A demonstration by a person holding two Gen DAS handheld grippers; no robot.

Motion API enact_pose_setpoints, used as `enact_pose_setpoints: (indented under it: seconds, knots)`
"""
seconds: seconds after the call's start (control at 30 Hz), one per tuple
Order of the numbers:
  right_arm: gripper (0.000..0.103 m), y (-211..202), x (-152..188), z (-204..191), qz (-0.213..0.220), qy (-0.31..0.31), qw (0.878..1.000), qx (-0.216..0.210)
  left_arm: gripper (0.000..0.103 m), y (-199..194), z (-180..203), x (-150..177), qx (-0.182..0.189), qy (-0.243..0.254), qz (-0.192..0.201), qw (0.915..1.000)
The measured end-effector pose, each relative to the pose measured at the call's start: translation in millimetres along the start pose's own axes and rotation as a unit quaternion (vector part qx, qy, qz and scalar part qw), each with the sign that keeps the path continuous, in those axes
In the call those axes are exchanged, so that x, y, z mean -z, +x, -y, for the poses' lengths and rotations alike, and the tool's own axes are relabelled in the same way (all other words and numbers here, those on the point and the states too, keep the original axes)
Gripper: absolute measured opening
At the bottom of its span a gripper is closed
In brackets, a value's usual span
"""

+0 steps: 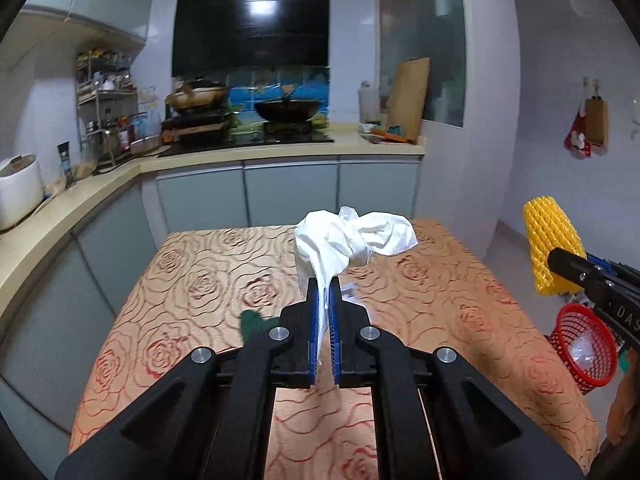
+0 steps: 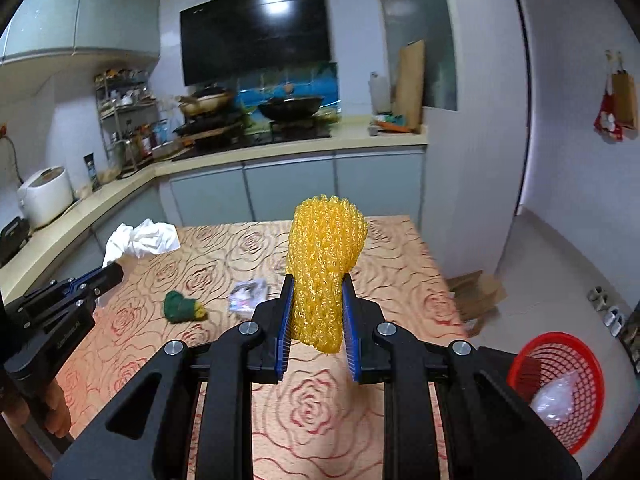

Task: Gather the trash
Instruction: 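Carry the tissue and yellow foam net over the red wastebasket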

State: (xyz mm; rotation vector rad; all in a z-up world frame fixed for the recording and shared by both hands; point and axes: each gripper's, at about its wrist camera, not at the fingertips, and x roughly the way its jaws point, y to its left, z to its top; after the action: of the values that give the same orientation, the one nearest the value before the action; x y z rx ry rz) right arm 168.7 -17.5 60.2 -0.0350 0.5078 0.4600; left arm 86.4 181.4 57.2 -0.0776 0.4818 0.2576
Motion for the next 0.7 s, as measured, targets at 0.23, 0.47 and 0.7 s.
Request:
enact_pose_setpoints:
  seconds: [0.23,0.47,0.7]
  knots:
    - [0.022,-19,0,37,0.011,0.018,0.999,0.039,0.005,1,39,-5,0.039,0.018,0.006,0.999]
    - [0.022,-36,11,78,0.011,0.044,0.996,0.082,0.005,3,84,-3,0.079,0.044,0.004,0.9959]
    - [0.022,-53,22,116,0.009,0.063,0.991,0.121,0.005,9,137,2,0.126,0.074,-0.007,0.9893]
